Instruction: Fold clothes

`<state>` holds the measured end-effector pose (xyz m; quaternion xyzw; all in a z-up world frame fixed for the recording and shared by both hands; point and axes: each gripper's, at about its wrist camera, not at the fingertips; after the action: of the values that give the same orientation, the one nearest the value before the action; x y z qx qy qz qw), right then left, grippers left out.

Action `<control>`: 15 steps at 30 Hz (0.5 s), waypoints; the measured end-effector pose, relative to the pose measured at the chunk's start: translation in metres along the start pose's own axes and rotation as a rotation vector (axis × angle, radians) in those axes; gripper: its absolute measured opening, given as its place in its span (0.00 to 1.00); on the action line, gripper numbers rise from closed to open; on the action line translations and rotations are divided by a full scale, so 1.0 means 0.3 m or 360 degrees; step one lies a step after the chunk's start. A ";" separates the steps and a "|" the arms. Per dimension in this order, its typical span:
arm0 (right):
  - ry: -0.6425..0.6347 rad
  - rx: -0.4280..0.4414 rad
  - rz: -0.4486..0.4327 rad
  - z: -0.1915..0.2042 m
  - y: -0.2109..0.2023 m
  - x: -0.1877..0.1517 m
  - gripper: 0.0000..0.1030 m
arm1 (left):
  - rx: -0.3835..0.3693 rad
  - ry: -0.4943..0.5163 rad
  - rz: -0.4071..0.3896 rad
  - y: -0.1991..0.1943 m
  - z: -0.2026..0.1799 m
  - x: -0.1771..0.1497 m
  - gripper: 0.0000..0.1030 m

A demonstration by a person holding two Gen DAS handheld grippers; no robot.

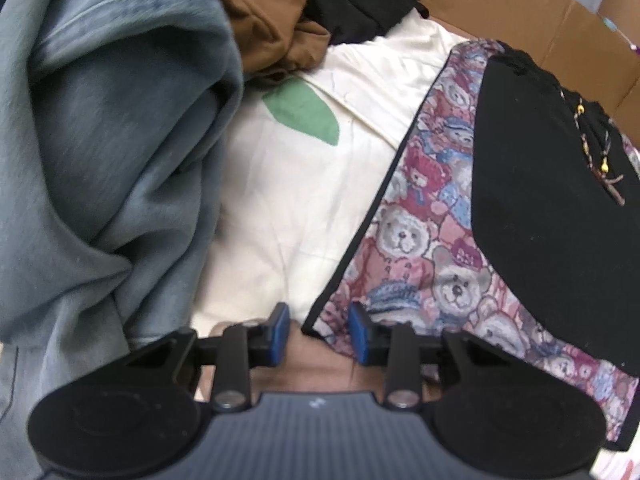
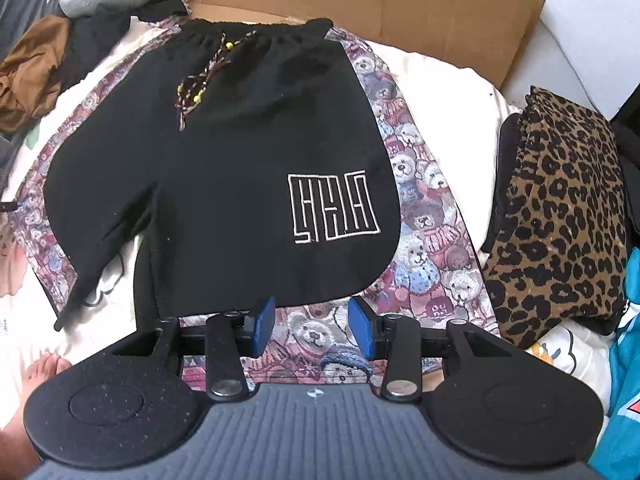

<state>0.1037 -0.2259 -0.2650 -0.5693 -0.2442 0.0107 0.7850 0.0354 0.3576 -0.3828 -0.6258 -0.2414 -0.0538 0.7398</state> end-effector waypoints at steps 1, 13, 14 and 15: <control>0.0003 0.0005 0.0001 0.003 0.000 0.001 0.46 | -0.0007 0.0000 -0.0003 0.005 -0.001 -0.002 0.33; 0.0128 0.0072 -0.0056 0.032 -0.016 0.040 0.46 | -0.0016 0.0240 0.0032 -0.010 -0.055 0.020 0.07; 0.0148 0.0073 -0.0064 0.034 -0.019 0.040 0.46 | -0.0003 0.0293 0.0023 -0.022 -0.072 0.027 0.07; 0.0163 0.0070 -0.0070 0.039 -0.023 0.040 0.46 | 0.0000 0.0335 0.0014 -0.032 -0.084 0.033 0.07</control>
<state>0.1078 -0.2143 -0.2516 -0.5463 -0.2159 -0.0303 0.8087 0.0477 0.3337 -0.3724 -0.6176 -0.1595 -0.1160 0.7613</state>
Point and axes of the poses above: each gripper's, at about its wrist camera, not at the fingertips, and y roughly the way its jaws point, z to its left, x to its top, and after that the axes turned 12 degrees about x, right-handed
